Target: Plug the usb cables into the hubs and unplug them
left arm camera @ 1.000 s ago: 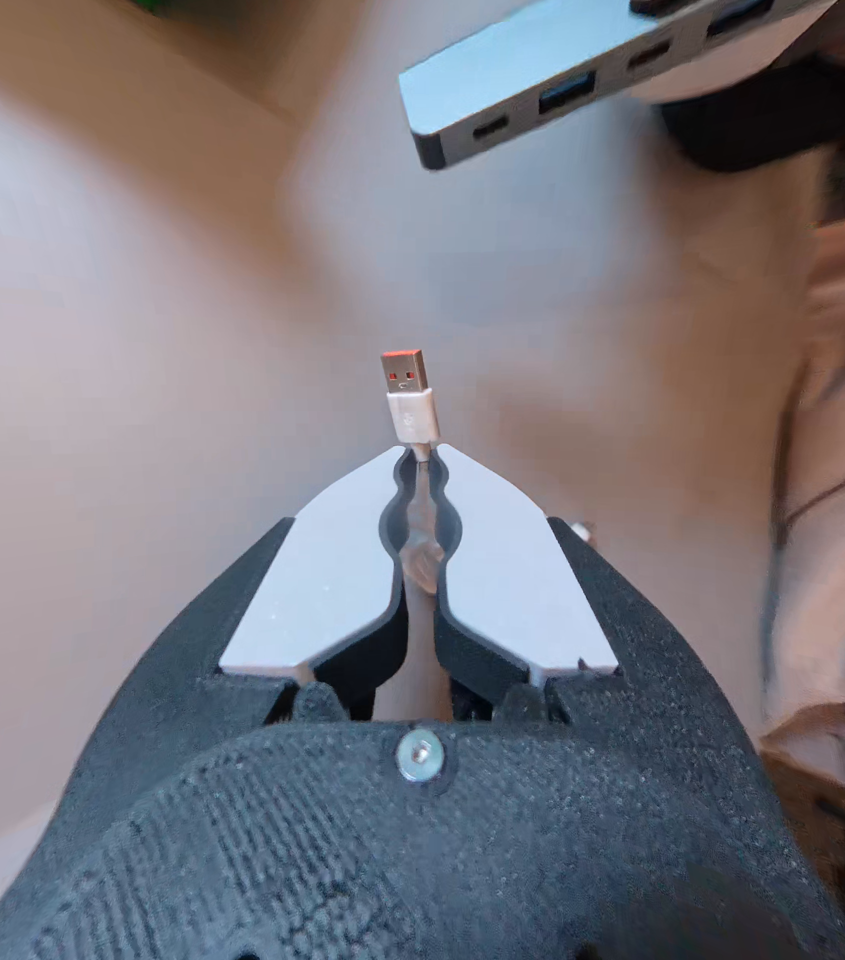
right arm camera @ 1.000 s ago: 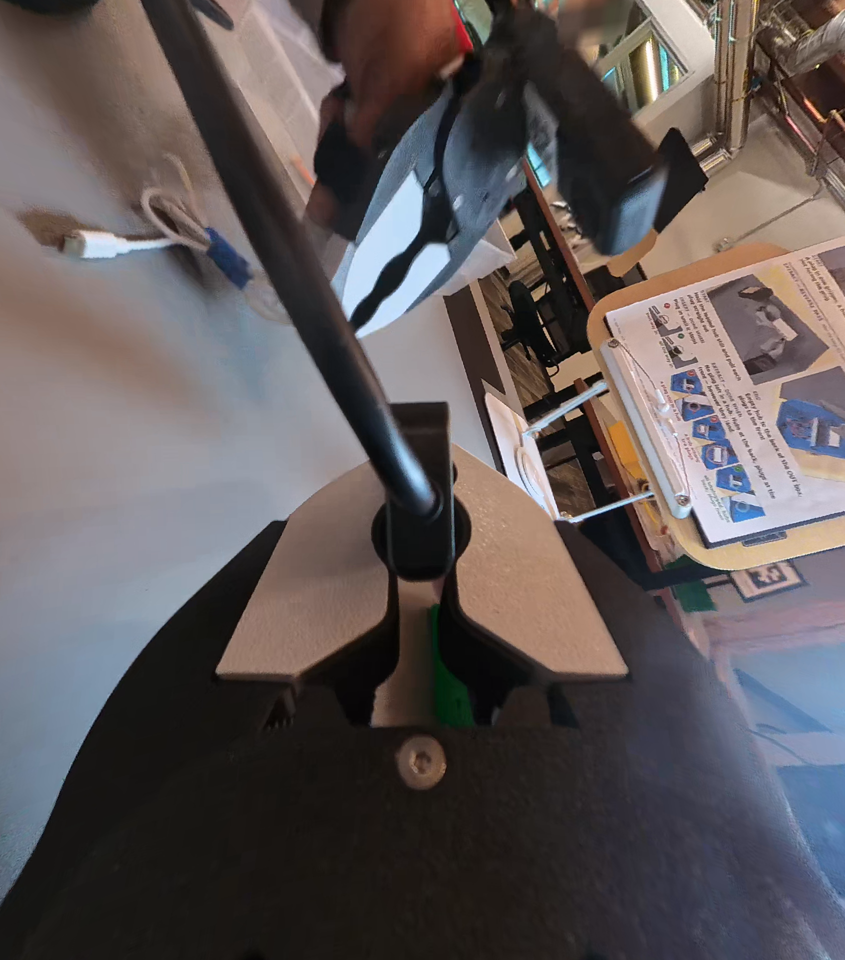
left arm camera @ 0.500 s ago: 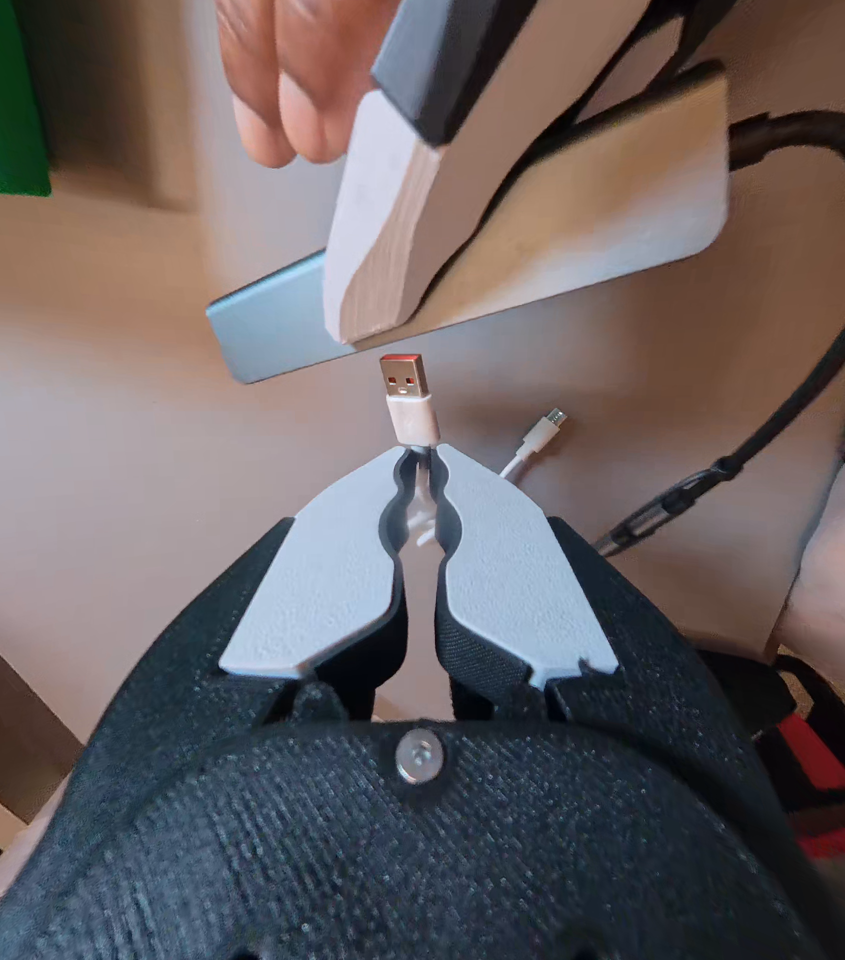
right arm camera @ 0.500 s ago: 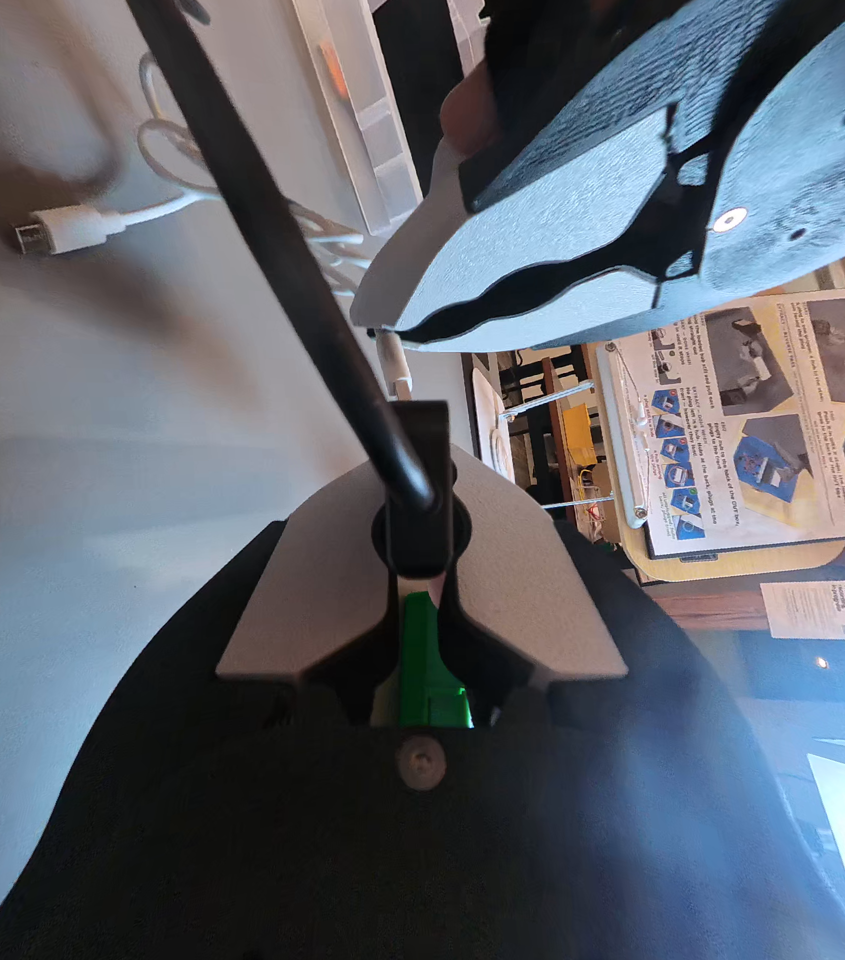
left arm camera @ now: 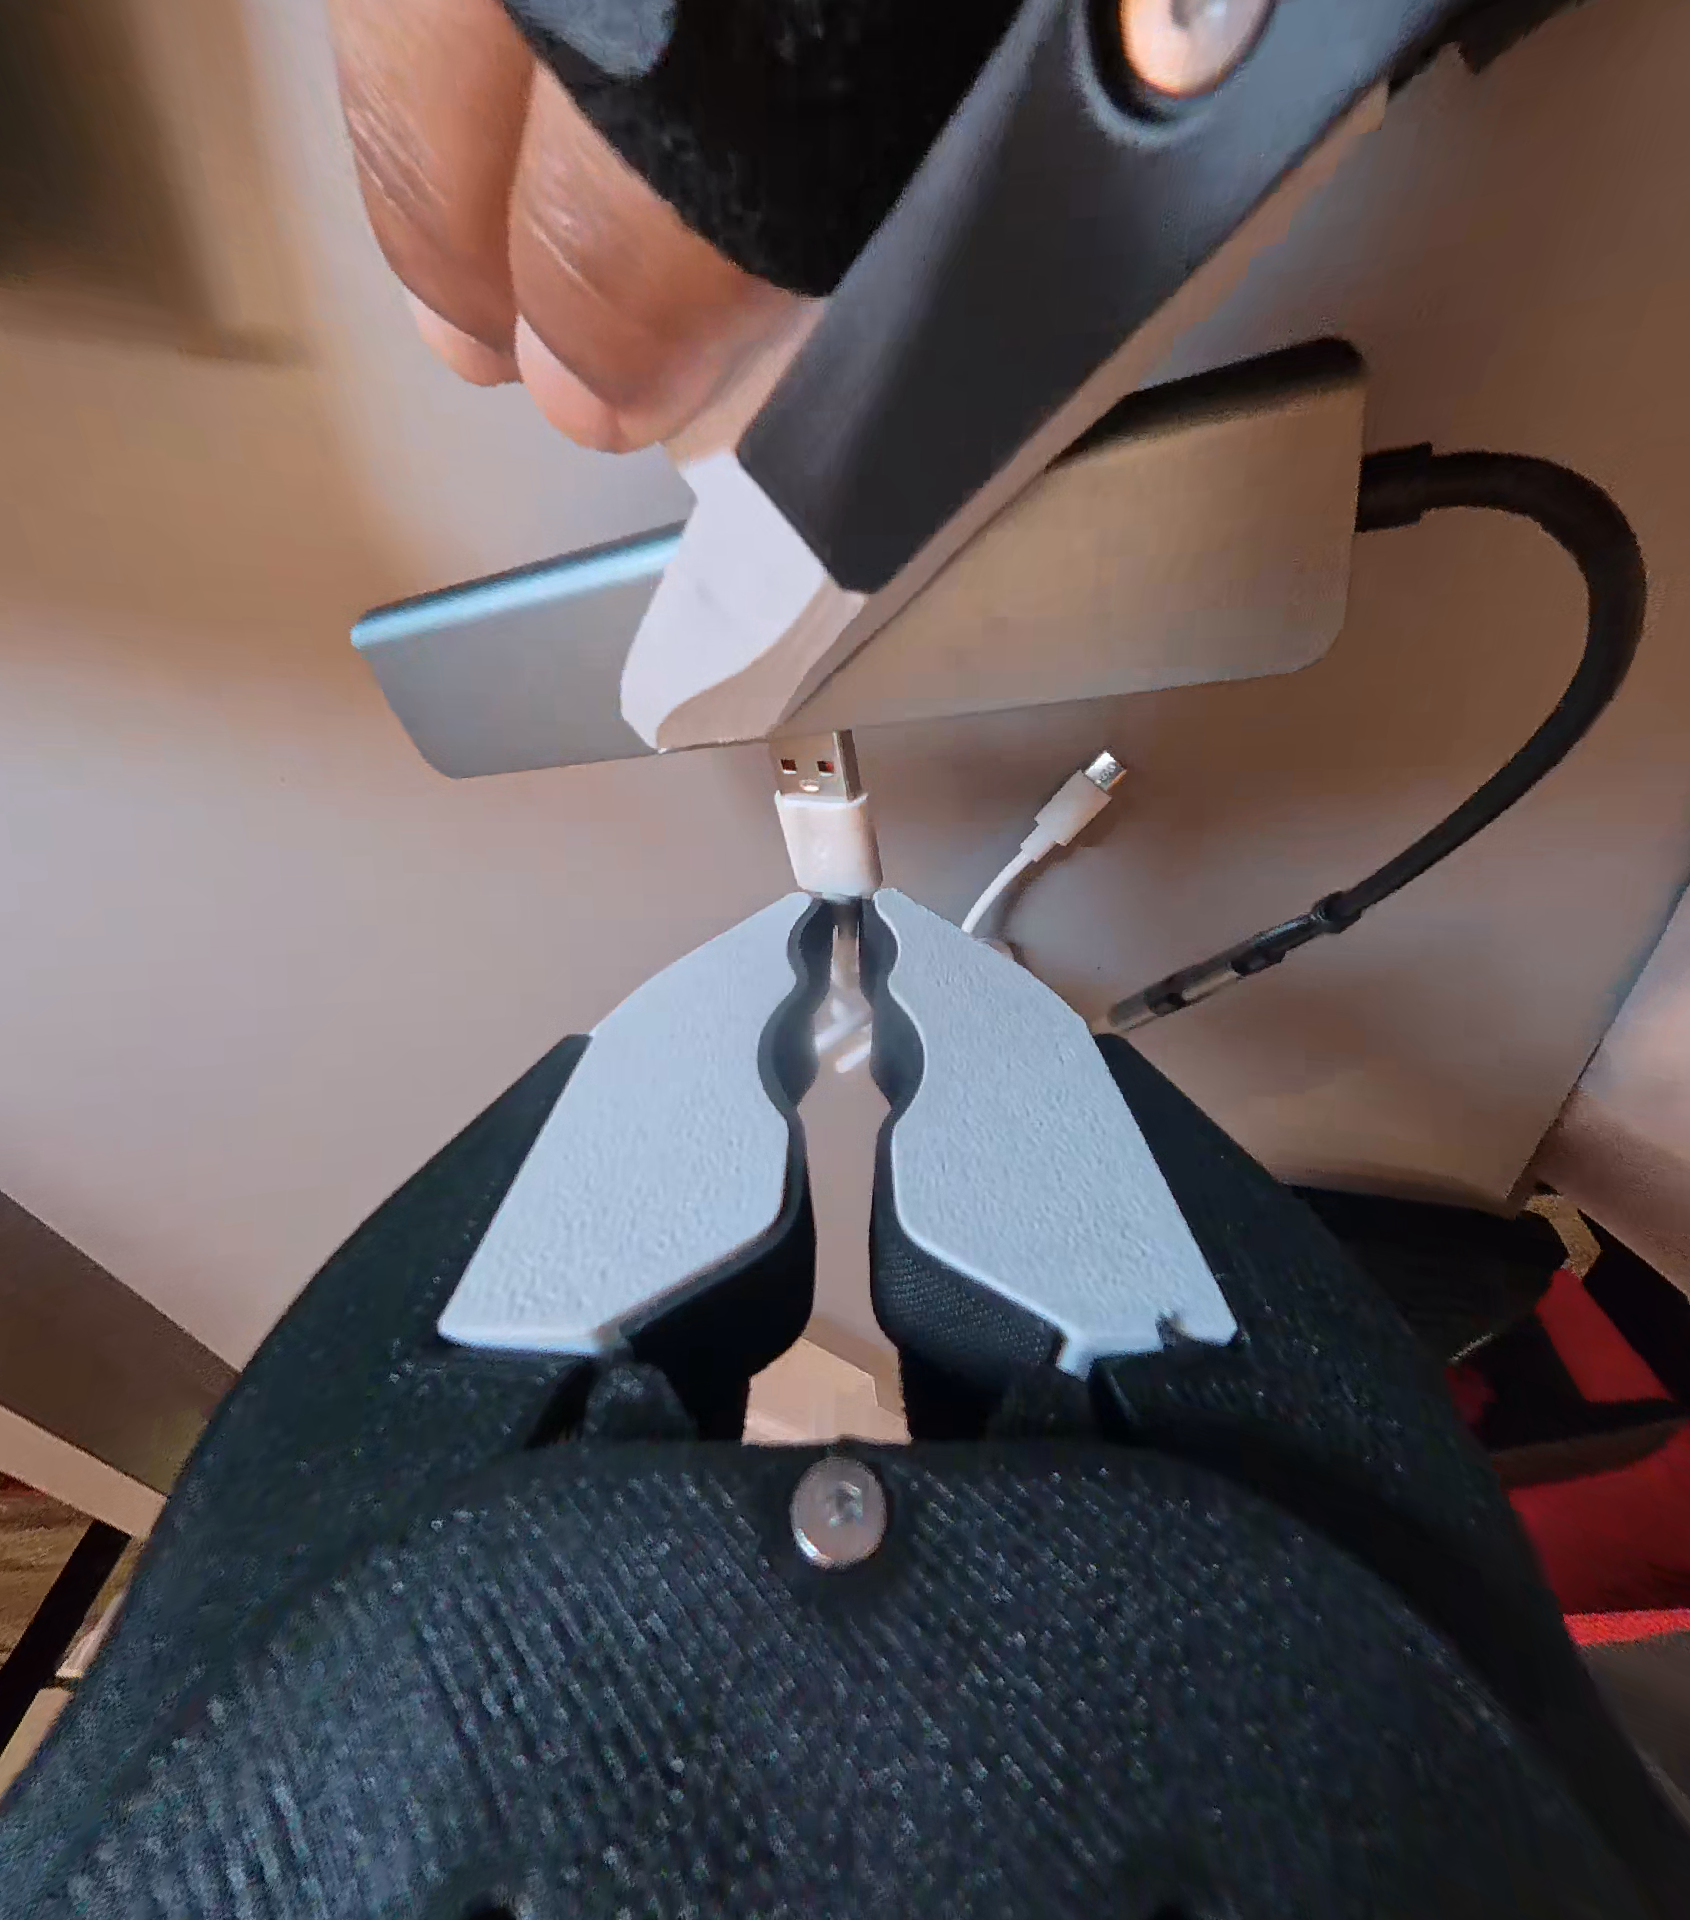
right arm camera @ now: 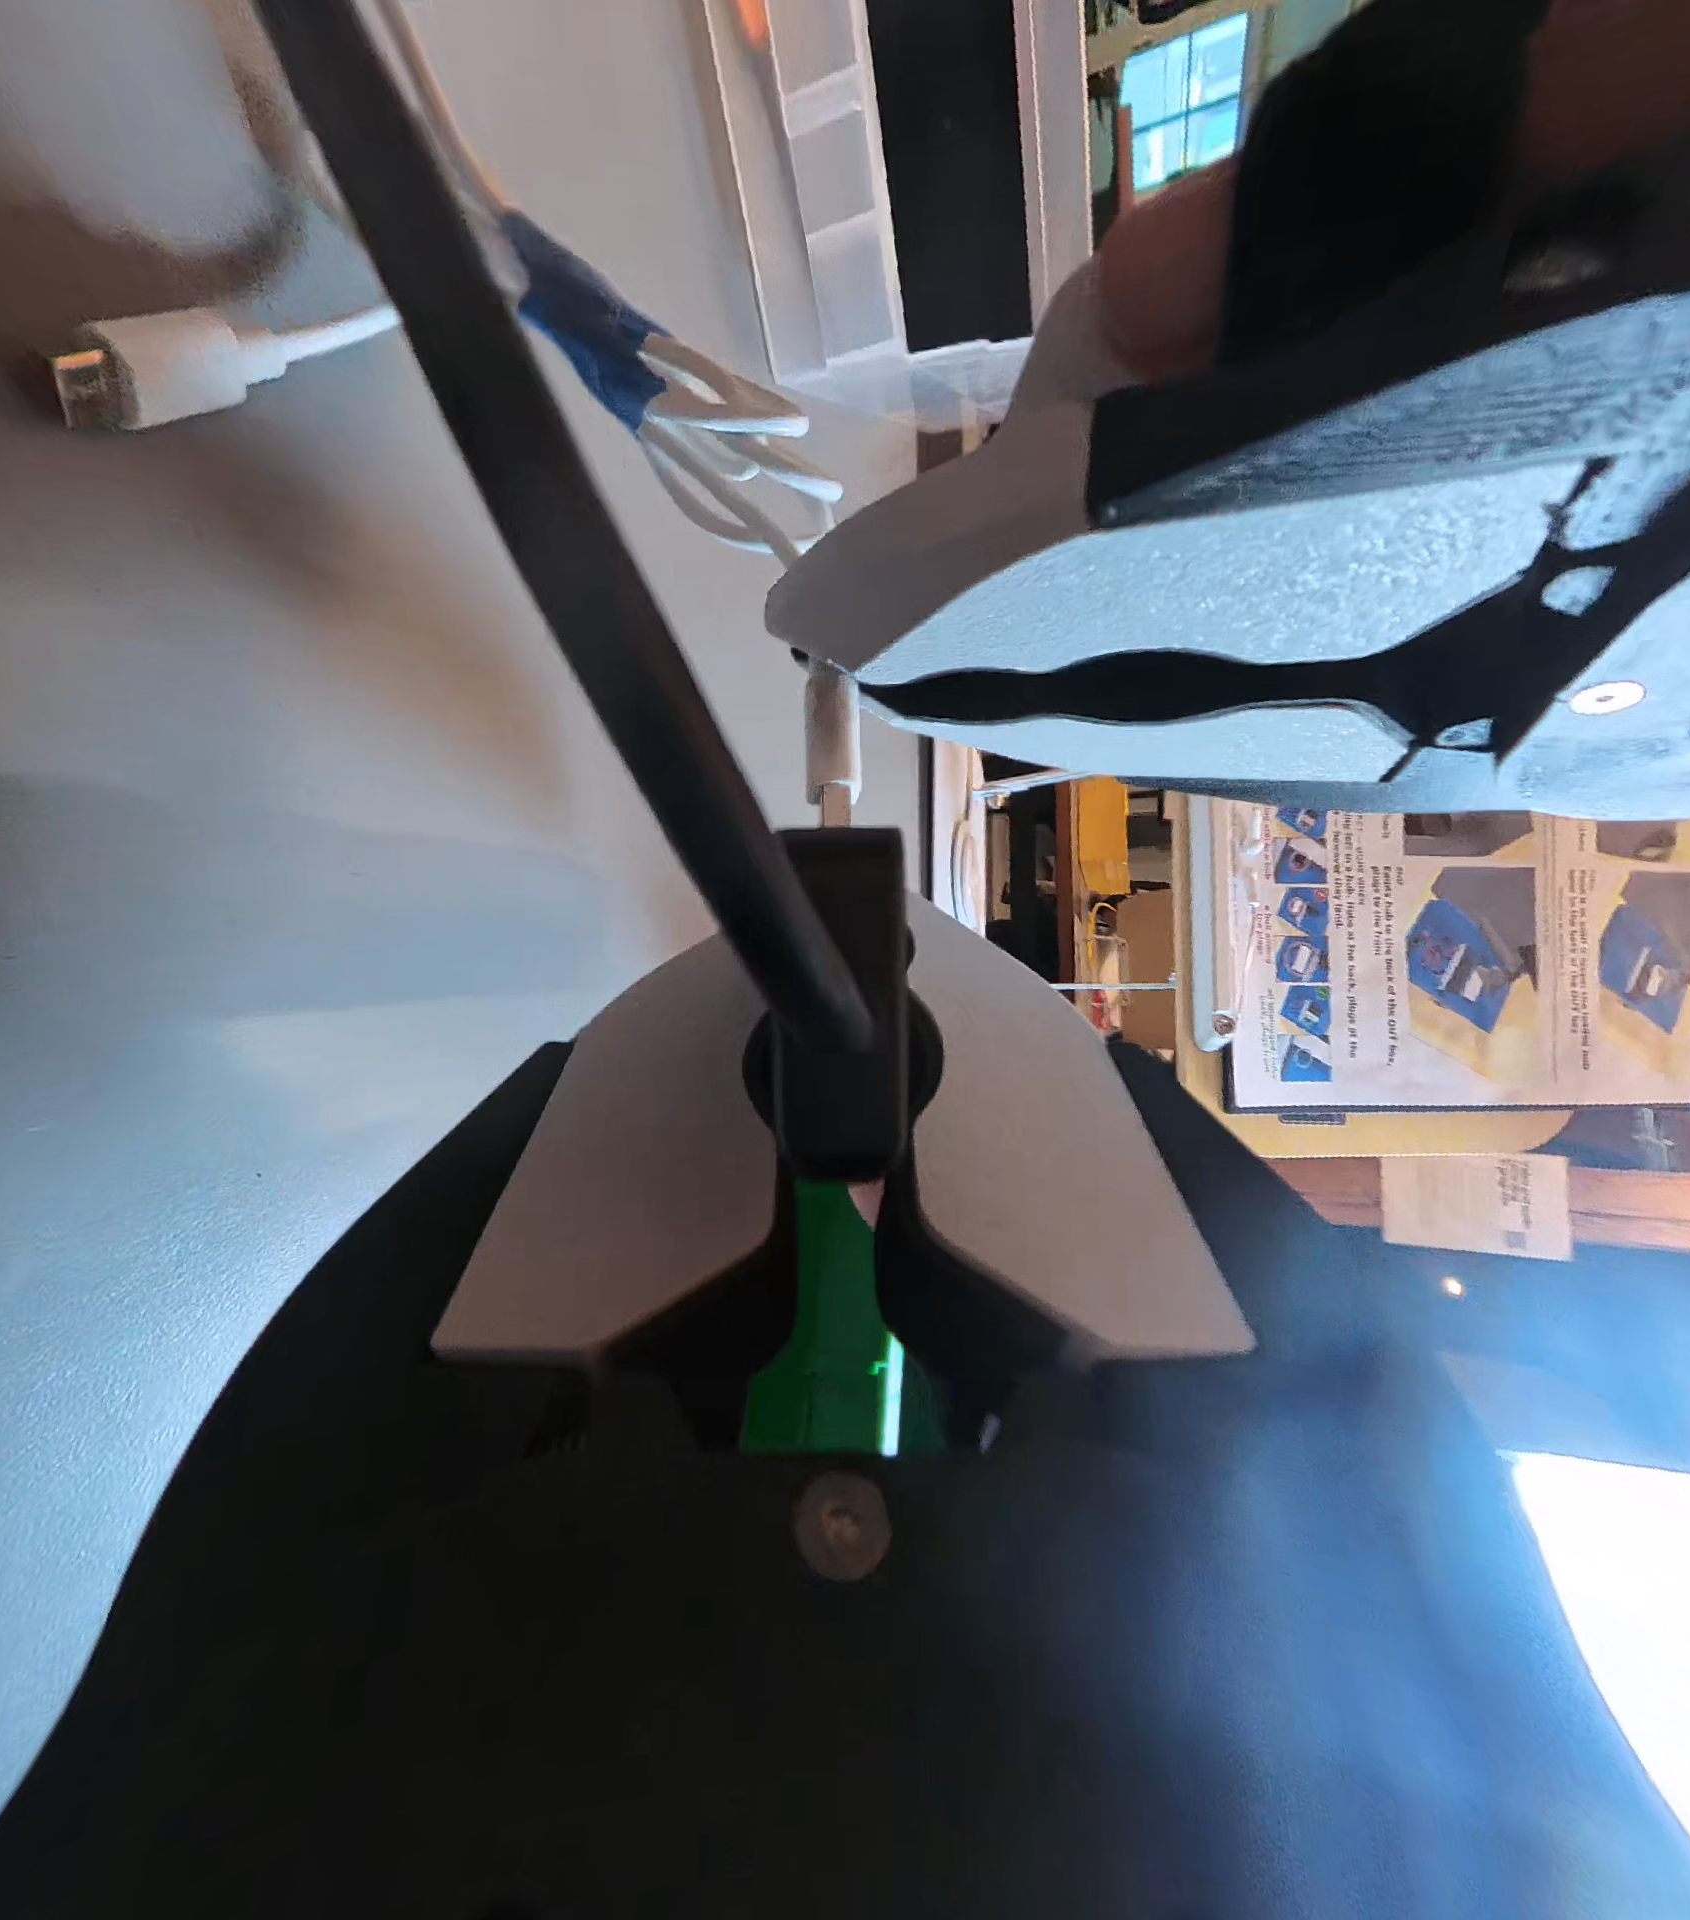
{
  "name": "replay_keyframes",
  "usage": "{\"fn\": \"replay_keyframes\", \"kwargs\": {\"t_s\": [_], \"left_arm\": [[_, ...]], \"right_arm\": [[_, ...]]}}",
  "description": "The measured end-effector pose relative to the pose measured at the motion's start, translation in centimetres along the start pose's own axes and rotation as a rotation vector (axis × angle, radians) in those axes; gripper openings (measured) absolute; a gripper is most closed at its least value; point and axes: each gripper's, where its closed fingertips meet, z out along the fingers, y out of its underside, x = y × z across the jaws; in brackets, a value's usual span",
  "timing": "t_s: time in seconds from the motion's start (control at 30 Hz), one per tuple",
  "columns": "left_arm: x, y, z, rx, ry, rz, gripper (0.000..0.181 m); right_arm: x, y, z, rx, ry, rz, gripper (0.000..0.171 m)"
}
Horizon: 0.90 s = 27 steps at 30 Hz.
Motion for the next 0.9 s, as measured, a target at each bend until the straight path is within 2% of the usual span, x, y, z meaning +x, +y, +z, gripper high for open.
{"fn": "replay_keyframes", "kwargs": {"t_s": [0.23,0.57,0.73,0.9], "left_arm": [[-0.2,0.3,-0.1,-0.04,0.044,-0.022,0.006],[-0.4,-0.5,-1.1,0.096,0.092,-0.094,0.006],[-1.9,0.3,-0.8,-0.018,-0.106,-0.022,0.006],[-2.1,-0.5,-1.3,0.022,-0.117,-0.046,0.006]], "right_arm": [[0.5,0.3,0.4,-0.098,0.056,-0.03,0.01],[0.8,1.0,0.3,-0.157,0.064,0.023,0.01],[0.2,0.7,0.7,-0.14,0.014,0.094,0.01],[0.8,1.6,0.5,-0.2,0.053,0.116,0.01]]}}
